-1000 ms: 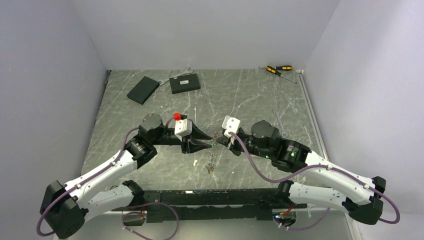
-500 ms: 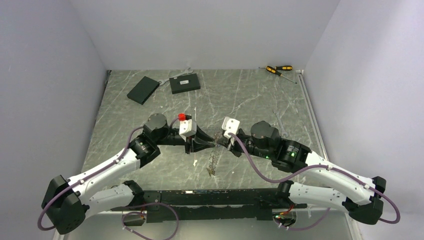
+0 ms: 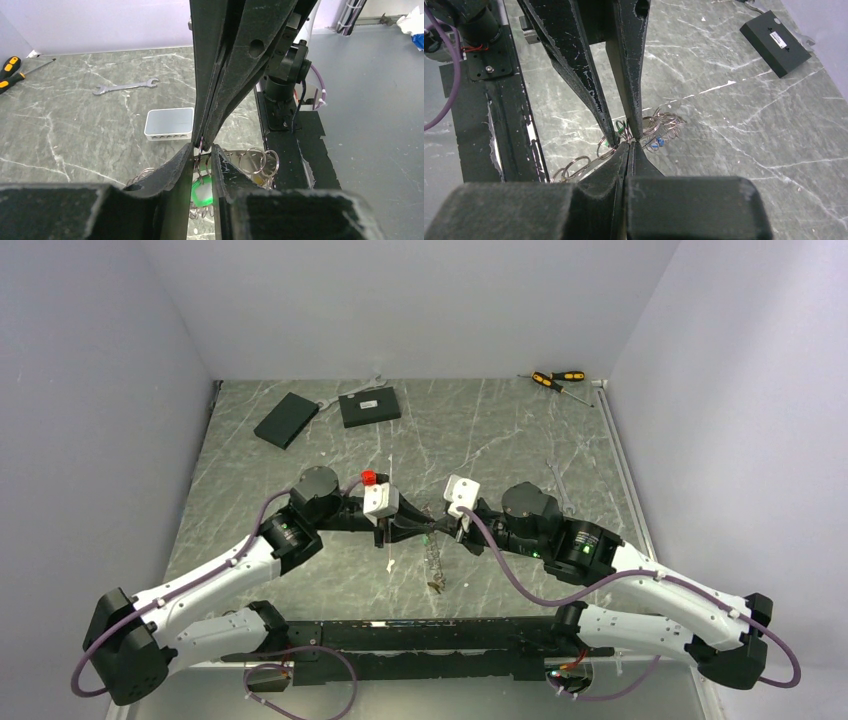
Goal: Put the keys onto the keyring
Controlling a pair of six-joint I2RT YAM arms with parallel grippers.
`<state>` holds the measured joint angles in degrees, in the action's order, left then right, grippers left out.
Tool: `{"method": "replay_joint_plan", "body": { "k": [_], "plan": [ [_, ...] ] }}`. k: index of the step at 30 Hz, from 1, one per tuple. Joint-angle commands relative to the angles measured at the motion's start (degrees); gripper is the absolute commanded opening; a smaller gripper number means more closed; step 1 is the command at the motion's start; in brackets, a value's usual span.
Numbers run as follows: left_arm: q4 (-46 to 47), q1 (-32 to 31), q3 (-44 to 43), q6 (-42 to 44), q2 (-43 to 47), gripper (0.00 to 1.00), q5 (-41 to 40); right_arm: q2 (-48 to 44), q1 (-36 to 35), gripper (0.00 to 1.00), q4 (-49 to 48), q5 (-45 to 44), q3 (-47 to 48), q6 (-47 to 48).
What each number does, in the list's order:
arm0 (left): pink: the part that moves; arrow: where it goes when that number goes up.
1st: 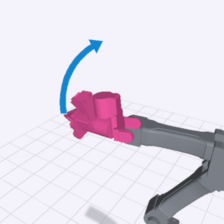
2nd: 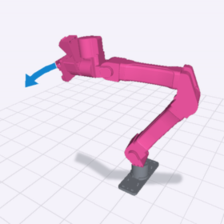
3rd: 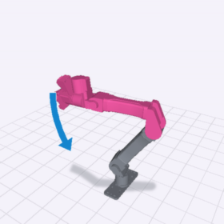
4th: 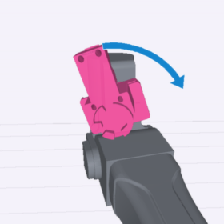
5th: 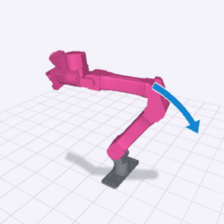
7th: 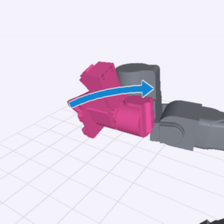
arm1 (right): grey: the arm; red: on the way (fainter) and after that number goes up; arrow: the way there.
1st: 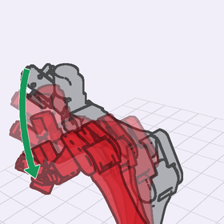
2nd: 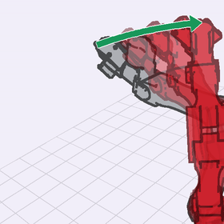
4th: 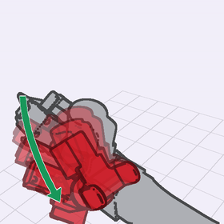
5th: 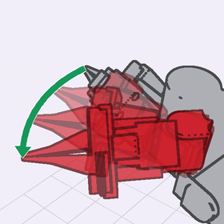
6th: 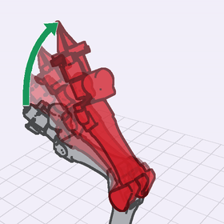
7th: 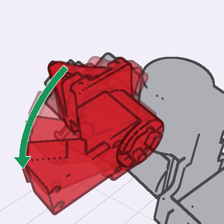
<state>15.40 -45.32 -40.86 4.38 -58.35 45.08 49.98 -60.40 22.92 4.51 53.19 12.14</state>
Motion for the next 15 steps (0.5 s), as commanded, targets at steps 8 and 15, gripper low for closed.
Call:
{"method": "replay_joint_plan", "body": {
  "k": [8,15],
  "plan": [
    [-1.2,-0.8,-1.4,2.7,2.9,0.40,-3.8,-2.2,0.2,0.00,-4.1,-0.6,1.9,-0.5],
    [0.6,-0.9,0.3,1.5,4.1,0.32,-6.3,-2.2,0.1,0.00,-4.0,-0.3,2.1,-0.3]
  ]
}}
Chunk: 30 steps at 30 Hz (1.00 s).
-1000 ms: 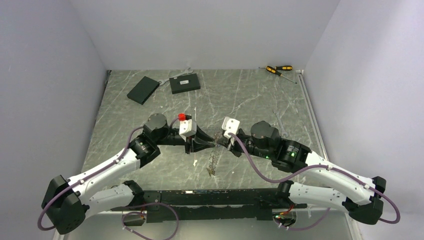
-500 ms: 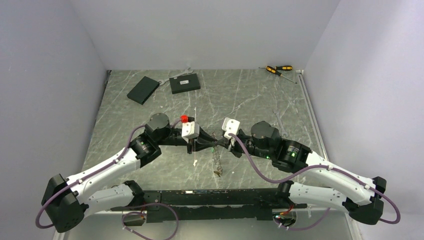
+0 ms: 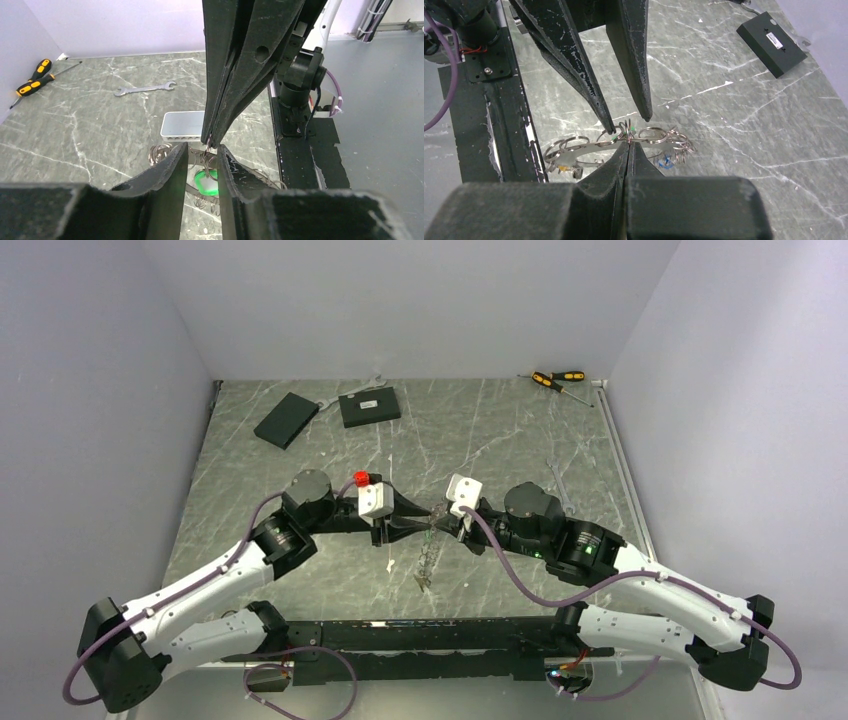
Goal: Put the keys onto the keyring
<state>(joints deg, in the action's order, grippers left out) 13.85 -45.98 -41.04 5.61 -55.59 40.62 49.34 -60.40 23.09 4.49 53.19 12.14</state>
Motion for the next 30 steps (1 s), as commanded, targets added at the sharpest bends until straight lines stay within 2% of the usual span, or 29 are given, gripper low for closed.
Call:
{"method": "replay_joint_plan", "body": {
  "k": [1,30],
  "plan": [
    [2.1,-0.3,0.4,0.3,1.3,0.31,-1.9,-1.5,0.1,0.00,-4.2,-0.2,2.2,-0.3],
    [3.1,-0.3,1.0,0.7,-1.0,0.28,0.0,-2.5,0.1,0.00,-4.7,3.0,2.0,-0.9]
  ]
}}
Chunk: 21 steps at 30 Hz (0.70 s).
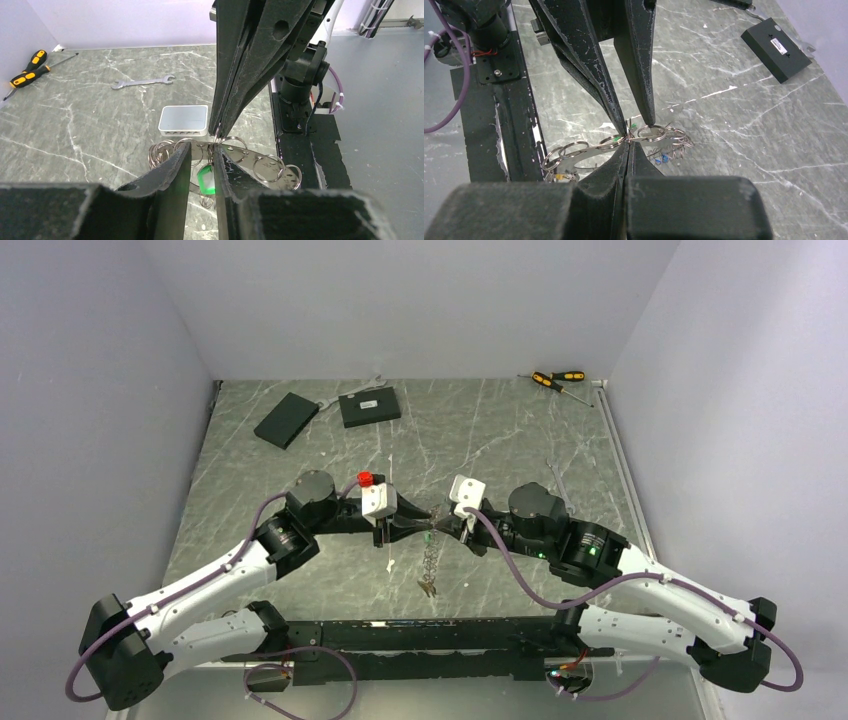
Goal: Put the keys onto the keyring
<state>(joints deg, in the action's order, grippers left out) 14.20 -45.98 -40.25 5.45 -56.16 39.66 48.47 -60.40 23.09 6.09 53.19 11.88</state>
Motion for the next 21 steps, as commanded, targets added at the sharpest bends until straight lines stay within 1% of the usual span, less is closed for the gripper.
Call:
{"method": "replay_joint_plan", "body": {
  "k": [1,6,13,18,21],
  "plan": [
    [2.8,-0.2,0.2,0.9,-0.4,0.27,0.9,-1.6,0.2,0.00,-4.8,1.4,2.0,-0.6],
    [3.3,-0.3,0.5,0.6,-0.4,0.17,1.0,-1.6,0.1,0.00,-5.1,2.0,1.8,-0.6],
    [4.7,-0.2,0.9,0.3,-0.4,0.11,1.6,-3.7,0.1,0.00,-7.9,5.1,0.2,-0.7],
    [3.7,-0.3,0.3,1.1,0.2,0.06,1.6,-3.8,0.1,0.00,-7.6,5.4,0.1,-0.6],
    [2.9,-0.2,0.1,1.3,0.7,0.02,1.7,-3.8,0.1,0.00,-8.0,6.0,-0.2,-0.8]
  ]
}}
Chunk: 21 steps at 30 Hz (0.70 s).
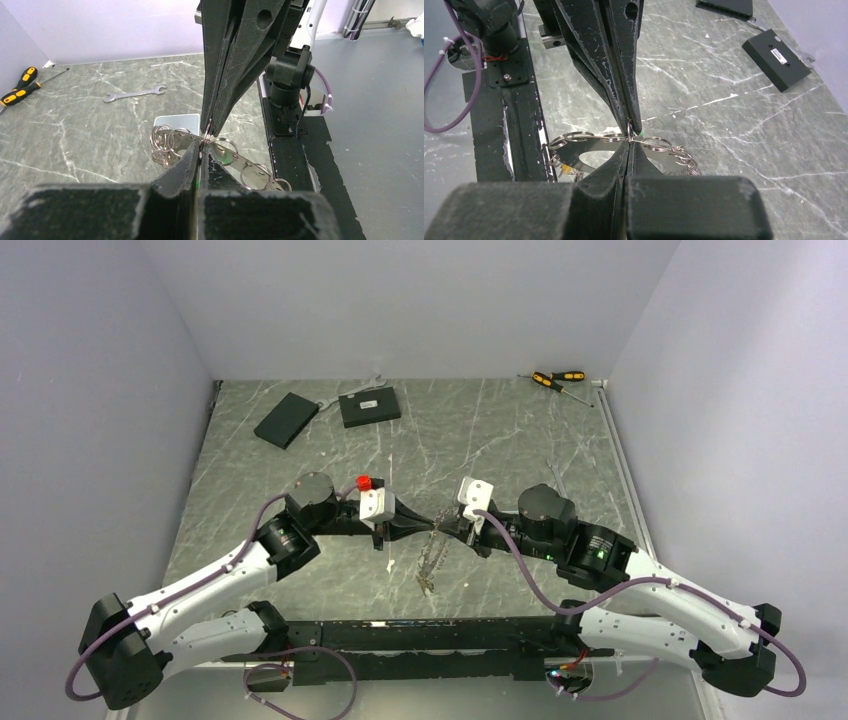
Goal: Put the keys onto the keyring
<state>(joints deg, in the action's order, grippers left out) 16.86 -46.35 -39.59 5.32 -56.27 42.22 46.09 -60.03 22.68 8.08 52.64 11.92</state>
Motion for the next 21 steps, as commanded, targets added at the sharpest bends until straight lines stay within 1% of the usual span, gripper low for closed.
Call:
{"method": "replay_joint_plan", "body": {
  "k": [1,6,8,10,14,21],
  "plan": [
    [0.1,0.1,-0.6,1.5,0.9,0.00,-0.8,-1.4,-0.3,0.00,-7.6,4.2,0.3,-0.8],
    [-1.1,0.1,-1.4,1.2,1.7,0.00,-0.9,-1.1,-0.3,0.00,-7.6,4.5,0.1,-0.8],
    [-2.9,0.2,-2.5,1.3,1.8,0.00,-1.8,-0.9,-0.3,0.00,-7.2,4.4,0.3,-0.7],
    [-5.8,0.1,-3.8,1.9,1.8,0.00,-2.4,-0.8,-0.3,0.08,-6.5,4.3,0.6,-0.5],
    [-8.1,0.1,-4.9,2.6,1.5,0.00,-2.5,-0.7,-0.2,0.18,-5.1,4.3,1.1,0.0],
    [-9.2,0.1,-5.8,1.8,0.7,0.00,-2.8,1.8,-0.3,0.30,-0.1,5.5,4.5,2.2]
  ]
}}
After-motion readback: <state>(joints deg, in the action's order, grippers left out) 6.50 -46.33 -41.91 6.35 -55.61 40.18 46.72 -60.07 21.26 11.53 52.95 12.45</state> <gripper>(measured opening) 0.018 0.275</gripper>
